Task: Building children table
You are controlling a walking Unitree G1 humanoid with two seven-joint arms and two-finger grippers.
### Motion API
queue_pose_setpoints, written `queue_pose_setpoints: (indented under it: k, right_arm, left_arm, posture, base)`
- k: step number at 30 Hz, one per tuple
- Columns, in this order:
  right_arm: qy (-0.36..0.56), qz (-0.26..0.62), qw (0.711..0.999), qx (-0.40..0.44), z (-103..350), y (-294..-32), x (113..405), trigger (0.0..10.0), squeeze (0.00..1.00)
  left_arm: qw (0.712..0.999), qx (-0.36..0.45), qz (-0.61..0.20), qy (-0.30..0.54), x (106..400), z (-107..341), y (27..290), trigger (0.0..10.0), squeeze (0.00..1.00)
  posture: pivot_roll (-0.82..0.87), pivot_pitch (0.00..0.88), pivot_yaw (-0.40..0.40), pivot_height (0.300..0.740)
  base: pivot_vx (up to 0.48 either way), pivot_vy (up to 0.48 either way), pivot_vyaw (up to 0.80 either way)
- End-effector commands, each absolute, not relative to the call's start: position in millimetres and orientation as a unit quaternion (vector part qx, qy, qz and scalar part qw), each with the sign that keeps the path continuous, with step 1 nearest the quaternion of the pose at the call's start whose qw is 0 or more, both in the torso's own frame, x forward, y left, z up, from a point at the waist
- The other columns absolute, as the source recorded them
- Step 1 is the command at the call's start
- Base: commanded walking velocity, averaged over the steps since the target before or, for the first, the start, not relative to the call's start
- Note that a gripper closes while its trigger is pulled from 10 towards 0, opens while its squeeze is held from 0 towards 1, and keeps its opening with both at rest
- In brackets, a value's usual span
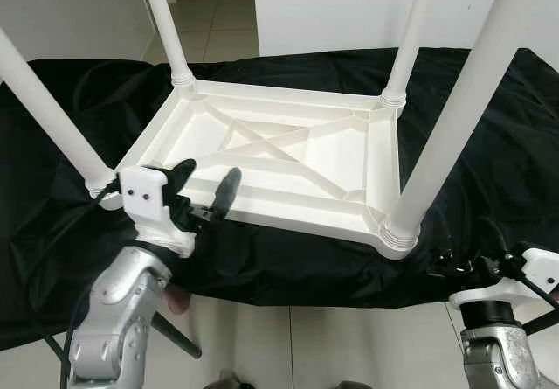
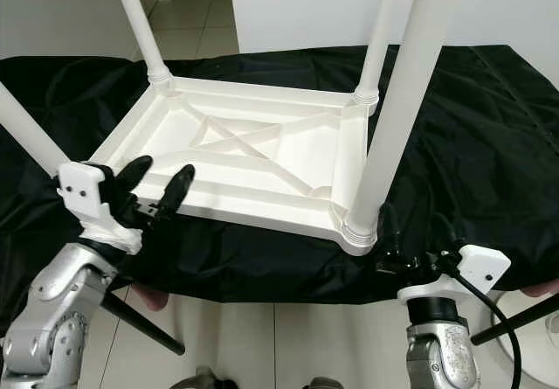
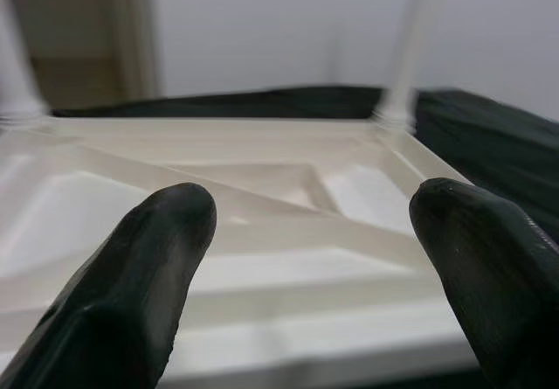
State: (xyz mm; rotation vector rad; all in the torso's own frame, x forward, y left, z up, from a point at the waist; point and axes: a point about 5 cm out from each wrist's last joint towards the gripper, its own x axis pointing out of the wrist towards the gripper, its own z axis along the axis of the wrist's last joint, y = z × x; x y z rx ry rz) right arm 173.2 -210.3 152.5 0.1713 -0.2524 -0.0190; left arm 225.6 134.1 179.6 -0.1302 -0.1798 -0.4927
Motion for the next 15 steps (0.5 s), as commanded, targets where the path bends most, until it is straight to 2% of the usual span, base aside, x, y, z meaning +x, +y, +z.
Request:
queue_pose_setpoints:
  k: [1,8,15]
  right_arm:
    - [-0.124,0.011,0.989,0.077,153,-206,173,10.0,0.00]
    - [-0.105,0.056,0.992,0.031,146,-203,184,10.0,0.00]
    - [-0.093,0.103,0.990,-0.018,143,-211,209,10.0,0.00]
  left_arm:
    - [0.957,-0.049,-0.274,-0.081,221,178,126,10.0,0.00]
    - [0.948,-0.032,-0.307,-0.073,228,172,117,10.0,0.00]
    - [0.925,0.017,-0.376,-0.052,235,162,102,10.0,0.00]
  posture:
    - [-0.08,0.000,0.086,0.740]
    - [-0.06,0.000,0.077,0.740]
    - [-0.05,0.000,0.077,0.740]
  base:
    - [0.000,0.000,0.00]
    - [0.000,0.000,0.00]
    - [0.000,0.000,0.00]
